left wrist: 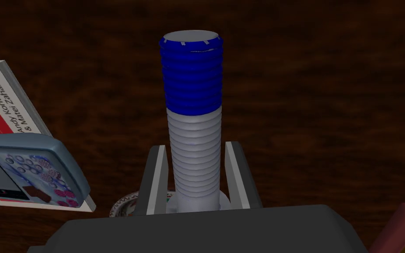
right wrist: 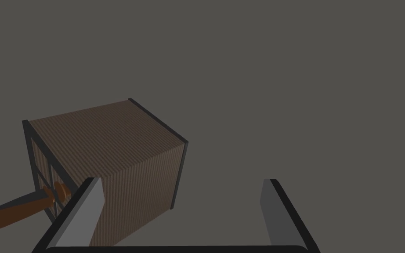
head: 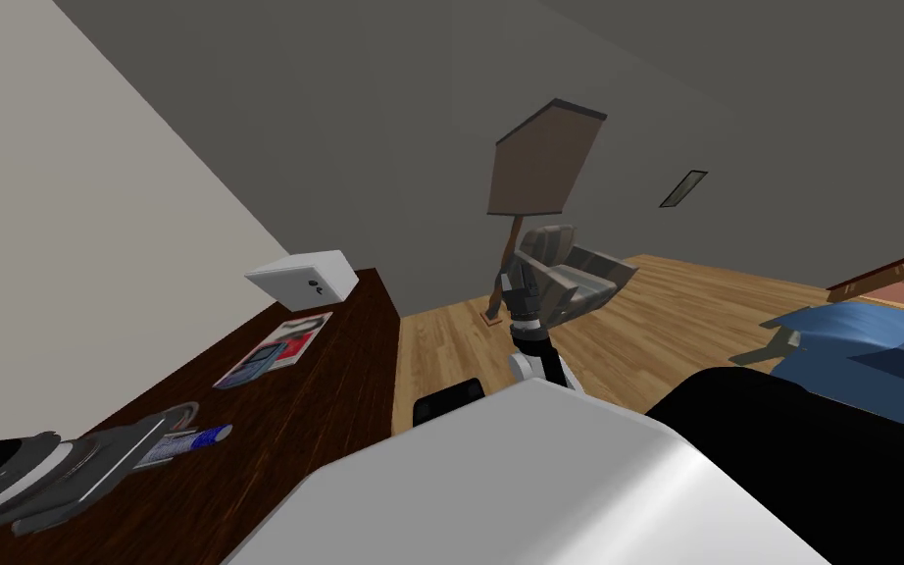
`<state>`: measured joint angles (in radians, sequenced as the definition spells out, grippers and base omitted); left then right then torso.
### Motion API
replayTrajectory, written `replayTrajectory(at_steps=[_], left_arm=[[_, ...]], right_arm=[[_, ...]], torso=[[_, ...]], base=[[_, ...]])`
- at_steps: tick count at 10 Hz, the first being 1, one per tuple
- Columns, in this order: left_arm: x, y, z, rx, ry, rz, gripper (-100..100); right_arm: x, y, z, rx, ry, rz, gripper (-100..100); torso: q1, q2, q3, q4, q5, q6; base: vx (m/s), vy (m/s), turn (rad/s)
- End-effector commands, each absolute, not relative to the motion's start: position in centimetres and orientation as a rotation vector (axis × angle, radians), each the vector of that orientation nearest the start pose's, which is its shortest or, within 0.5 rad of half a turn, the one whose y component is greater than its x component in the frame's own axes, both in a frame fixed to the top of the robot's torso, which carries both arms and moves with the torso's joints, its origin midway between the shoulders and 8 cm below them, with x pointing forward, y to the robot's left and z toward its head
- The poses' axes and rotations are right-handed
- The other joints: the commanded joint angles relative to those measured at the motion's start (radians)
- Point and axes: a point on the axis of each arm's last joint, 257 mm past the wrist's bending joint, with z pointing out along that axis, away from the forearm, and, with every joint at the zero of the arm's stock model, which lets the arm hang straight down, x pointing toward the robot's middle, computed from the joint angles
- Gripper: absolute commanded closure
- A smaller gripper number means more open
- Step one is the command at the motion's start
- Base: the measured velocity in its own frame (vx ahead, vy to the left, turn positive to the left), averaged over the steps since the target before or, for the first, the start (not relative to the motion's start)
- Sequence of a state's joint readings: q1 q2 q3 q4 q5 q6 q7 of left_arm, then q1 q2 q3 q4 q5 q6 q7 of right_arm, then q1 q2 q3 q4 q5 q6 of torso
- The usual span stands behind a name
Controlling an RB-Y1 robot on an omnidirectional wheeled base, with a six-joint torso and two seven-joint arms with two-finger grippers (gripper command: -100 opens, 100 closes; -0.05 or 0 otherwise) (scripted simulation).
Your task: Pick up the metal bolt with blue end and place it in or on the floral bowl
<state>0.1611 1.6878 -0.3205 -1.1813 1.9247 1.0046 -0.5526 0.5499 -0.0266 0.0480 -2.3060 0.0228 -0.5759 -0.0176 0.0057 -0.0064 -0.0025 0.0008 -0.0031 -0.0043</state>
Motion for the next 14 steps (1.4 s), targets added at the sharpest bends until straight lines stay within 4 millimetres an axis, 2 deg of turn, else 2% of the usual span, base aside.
replayTrajectory(at_steps=[1, 7, 9, 10, 14], left_arm=[[26.3, 66.5, -23.0, -2.097, 2.084, -0.135, 100], [26.6, 69.2, -20.5, -2.14, 1.979, -0.148, 100], [26.6, 69.2, -20.4, -2.139, 1.978, -0.148, 100], [26.6, 69.3, -20.3, -2.138, 1.974, -0.147, -100], [26.6, 69.3, -20.3, -2.138, 1.974, -0.147, -100]], right_arm=[[32.5, -26.0, 3.3, 0.592, 0.605, 1.352, 0], [32.5, -26.0, 3.3, 0.592, 0.605, 1.352, 0], [32.5, -26.0, 3.3, 0.592, 0.605, 1.352, 0], [32.5, -26.0, 3.3, 0.592, 0.605, 1.352, 0], [32.5, -26.0, 3.3, 0.592, 0.605, 1.352, 0]], torso=[[0.0, 0.0, 0.0, 0.0, 0.0, 0.0], [0.0, 0.001, 0.001, 0.001, 0.0, -0.001], [0.003, 0.002, 0.002, 0.001, 0.001, -0.002], [-0.004, 0.002, 0.001, 0.0, 0.0, -0.001], [-0.011, 0.002, 0.001, 0.0, -0.002, -0.001]], base=[[0.022, 0.178, -0.082], [-0.01, 0.172, -0.057], [-0.014, 0.124, -0.035], [-0.001, 0.016, 0.001], [0.0, 0.002, 0.0]])
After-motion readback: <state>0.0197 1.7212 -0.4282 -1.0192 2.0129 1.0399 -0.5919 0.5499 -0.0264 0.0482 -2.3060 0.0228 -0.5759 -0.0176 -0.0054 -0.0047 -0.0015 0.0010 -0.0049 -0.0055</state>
